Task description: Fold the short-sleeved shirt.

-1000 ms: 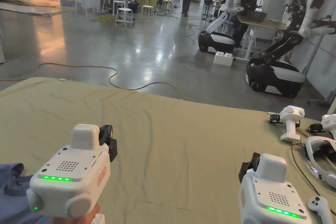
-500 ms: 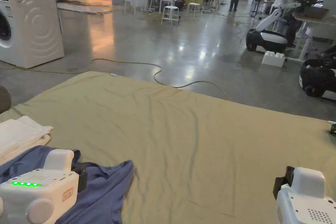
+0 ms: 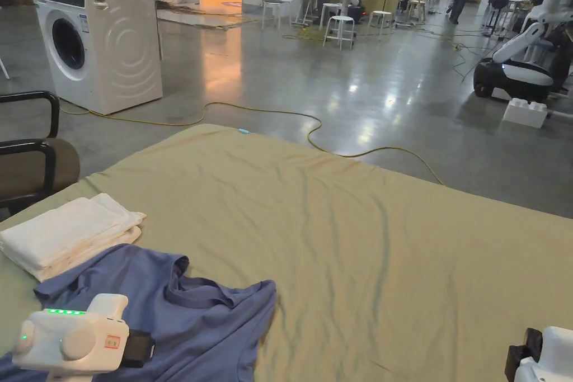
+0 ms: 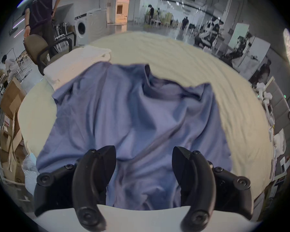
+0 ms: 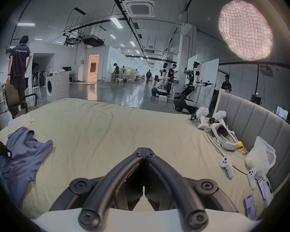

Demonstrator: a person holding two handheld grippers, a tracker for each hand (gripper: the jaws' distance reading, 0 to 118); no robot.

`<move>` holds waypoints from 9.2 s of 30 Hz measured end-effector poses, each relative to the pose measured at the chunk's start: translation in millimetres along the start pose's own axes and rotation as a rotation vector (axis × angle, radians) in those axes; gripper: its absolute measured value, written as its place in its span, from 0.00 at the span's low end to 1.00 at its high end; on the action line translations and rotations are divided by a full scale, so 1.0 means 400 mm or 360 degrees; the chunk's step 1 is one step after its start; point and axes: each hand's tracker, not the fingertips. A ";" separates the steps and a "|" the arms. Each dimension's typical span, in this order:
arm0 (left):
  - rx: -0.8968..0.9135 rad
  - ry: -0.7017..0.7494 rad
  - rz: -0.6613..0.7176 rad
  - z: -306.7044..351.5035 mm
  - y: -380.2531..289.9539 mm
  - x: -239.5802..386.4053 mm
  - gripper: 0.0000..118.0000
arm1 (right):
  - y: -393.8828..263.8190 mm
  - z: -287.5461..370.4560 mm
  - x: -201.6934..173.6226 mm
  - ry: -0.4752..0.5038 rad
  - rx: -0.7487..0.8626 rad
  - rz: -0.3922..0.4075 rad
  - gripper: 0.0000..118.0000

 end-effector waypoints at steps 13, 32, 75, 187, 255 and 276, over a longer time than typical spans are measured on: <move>0.0012 0.0158 -0.0286 -0.080 -0.069 0.088 0.10 | -0.007 -0.013 0.003 -0.0013 -0.0080 -0.0045 0.00; 0.0903 -0.0215 -0.0214 0.330 0.132 0.247 0.04 | 0.074 0.066 0.132 -0.0114 0.0119 -0.0129 0.00; 0.0812 -0.1099 -0.0645 0.361 -0.043 1.118 0.56 | 0.005 0.199 0.395 -0.0308 0.0123 -0.0216 0.00; 0.0834 -0.0452 -0.0238 0.540 0.508 0.632 0.03 | 0.465 0.084 0.580 -0.0112 -0.0026 -0.0298 0.03; 0.1145 -0.0252 -0.0321 0.358 -0.090 0.632 0.46 | -0.036 0.252 0.249 -0.0194 0.0257 -0.0205 0.53; 0.0659 -0.0373 -0.0664 0.076 0.161 0.881 0.00 | -0.067 0.127 0.172 -0.0124 0.0205 -0.0070 0.00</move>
